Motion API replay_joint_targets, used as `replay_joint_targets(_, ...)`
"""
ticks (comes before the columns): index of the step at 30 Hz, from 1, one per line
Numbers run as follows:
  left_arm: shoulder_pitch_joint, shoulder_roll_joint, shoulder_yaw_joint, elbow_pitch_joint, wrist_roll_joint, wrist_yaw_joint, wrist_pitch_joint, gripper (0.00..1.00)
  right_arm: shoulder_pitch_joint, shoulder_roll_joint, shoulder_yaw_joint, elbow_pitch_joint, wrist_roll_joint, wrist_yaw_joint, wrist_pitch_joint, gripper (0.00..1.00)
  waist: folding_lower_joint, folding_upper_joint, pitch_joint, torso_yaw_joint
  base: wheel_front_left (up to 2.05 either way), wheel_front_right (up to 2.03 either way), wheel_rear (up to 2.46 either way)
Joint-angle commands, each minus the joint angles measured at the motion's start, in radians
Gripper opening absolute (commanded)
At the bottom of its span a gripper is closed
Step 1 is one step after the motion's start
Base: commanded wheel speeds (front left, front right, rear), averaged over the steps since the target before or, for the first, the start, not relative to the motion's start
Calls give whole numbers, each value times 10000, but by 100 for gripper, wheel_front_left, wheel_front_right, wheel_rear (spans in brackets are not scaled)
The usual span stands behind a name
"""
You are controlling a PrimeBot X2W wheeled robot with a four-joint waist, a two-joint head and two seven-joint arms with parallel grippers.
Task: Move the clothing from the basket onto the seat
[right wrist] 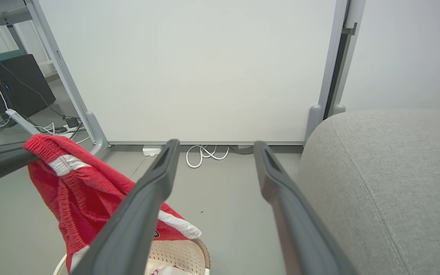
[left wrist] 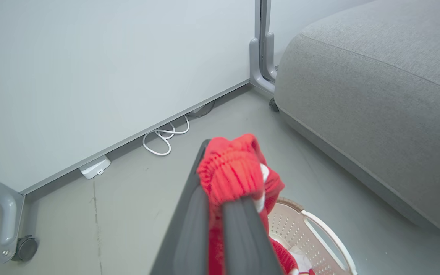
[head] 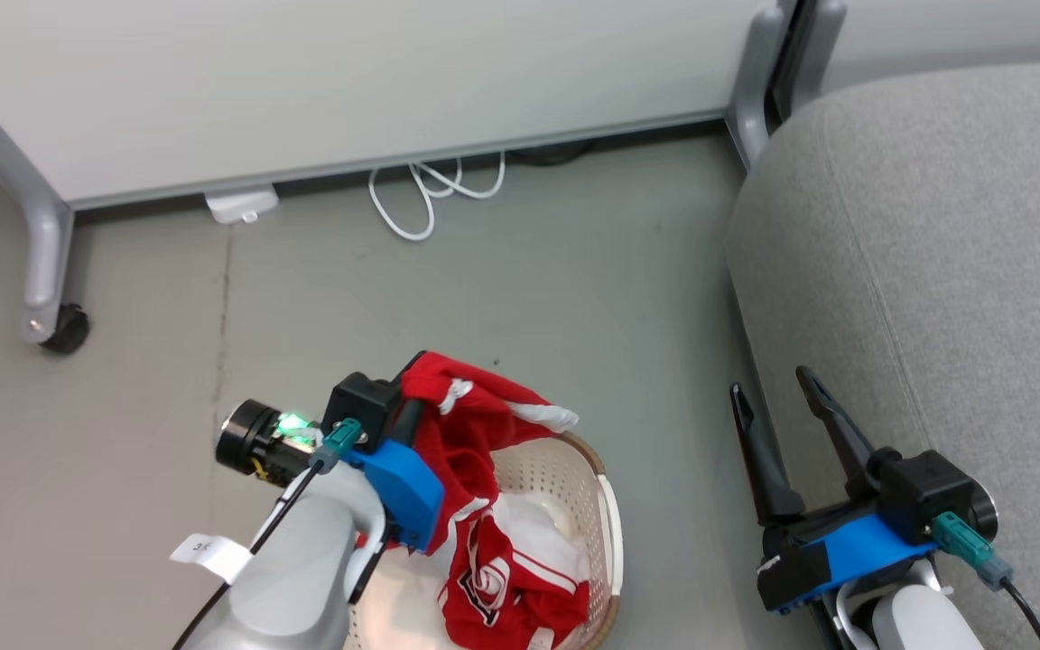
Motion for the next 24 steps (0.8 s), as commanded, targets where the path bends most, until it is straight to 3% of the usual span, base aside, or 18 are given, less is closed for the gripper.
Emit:
replay_joint_targets(1, 95, -62, -107, -258, -123, -38, -48, 0, 181, -33, -9, 11, -3, 5, 68, 100, 3, 0, -396, 197, 0, 0, 0)
replay_joint_targets(17, -1460, -222, -2445, -3006, -3022, -62, 1293, 0, 703, -32, 73, -167, 125, 5, 394, 100, 3, 0, -1359, 519, 0, 0, 0)
replay_joint_targets(24, -1862, -228, -3289, -3653, -4025, 375, 1667, 0, 804, -32, 218, -163, 164, 5, 454, 100, 3, 0, -1585, 532, 0, 0, 0)
